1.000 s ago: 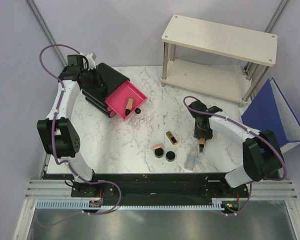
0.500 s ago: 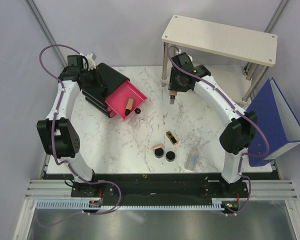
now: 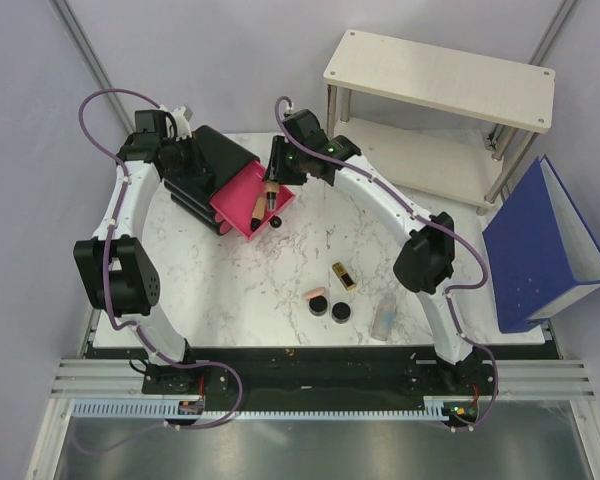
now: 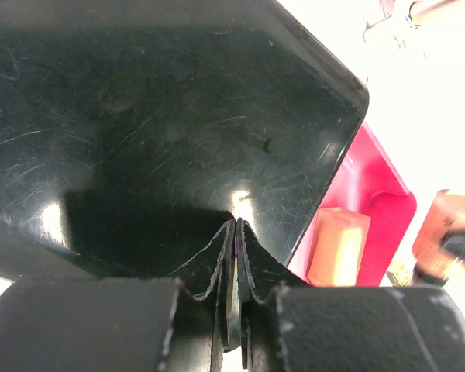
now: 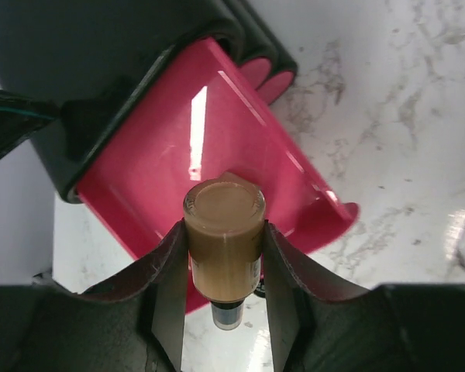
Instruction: Organize the makeup
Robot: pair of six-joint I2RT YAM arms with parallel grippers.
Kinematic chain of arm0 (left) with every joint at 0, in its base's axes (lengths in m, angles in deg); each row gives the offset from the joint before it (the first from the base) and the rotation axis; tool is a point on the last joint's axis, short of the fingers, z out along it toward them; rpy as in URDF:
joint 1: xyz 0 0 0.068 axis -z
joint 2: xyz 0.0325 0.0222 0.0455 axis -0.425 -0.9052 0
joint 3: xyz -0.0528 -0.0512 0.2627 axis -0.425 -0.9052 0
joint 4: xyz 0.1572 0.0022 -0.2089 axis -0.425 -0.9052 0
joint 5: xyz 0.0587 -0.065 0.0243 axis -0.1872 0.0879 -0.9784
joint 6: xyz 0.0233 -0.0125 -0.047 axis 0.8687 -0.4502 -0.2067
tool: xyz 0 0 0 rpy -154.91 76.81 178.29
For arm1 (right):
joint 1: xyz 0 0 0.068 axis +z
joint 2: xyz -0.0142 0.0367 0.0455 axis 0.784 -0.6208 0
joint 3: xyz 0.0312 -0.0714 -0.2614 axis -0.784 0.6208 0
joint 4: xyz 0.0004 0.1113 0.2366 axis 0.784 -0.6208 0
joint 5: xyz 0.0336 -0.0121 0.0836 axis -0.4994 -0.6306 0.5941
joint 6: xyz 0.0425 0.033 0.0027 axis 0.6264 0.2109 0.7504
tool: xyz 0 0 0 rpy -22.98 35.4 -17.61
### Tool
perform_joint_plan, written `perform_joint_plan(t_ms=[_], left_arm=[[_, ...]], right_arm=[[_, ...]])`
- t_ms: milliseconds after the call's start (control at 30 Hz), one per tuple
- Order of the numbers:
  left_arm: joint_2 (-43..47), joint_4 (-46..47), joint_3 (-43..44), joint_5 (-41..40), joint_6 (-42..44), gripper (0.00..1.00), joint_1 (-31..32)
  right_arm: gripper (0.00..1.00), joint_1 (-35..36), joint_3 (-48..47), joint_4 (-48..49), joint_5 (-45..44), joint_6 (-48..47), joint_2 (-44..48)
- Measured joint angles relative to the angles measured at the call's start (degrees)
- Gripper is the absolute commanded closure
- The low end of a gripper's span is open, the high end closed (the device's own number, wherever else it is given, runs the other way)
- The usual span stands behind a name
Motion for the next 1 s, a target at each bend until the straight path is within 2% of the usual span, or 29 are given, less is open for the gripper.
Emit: perform_joint_plan(t_ms=[333, 633, 833, 867, 933, 1000], left_arm=[[0.0, 0.02, -0.02, 0.02, 0.0, 0.88, 0.0], [0.11, 0.13, -0.17, 0.07, 0.0, 0.88, 0.0], [0.11, 0.17, -0.22, 0.09, 0.0, 0.88, 0.0], [0.11, 0.17, -0.22, 0.07, 0.0, 0.88, 0.0], [0.11, 0.17, -0.22, 0.09, 0.0, 0.87, 0.0], [0.11, 0.17, -0.22, 0.09, 0.0, 0.88, -0.02]], right_arm=[[0.99, 3.28, 0.0, 9.51, 5.97, 3.08, -2.93], [0.94, 3.65, 0.0, 13.18, 7.5, 5.22, -7.06], [0.75, 3.65, 0.0, 13.97, 7.63, 6.12, -8.55], [0.65, 3.65, 0.02, 13.97, 7.63, 6.19, -8.55], [0.54, 3.63, 0.02, 14.32, 7.61, 6.4, -8.55], [0.48, 3.63, 0.09, 14.73, 7.48, 6.51, -8.55]])
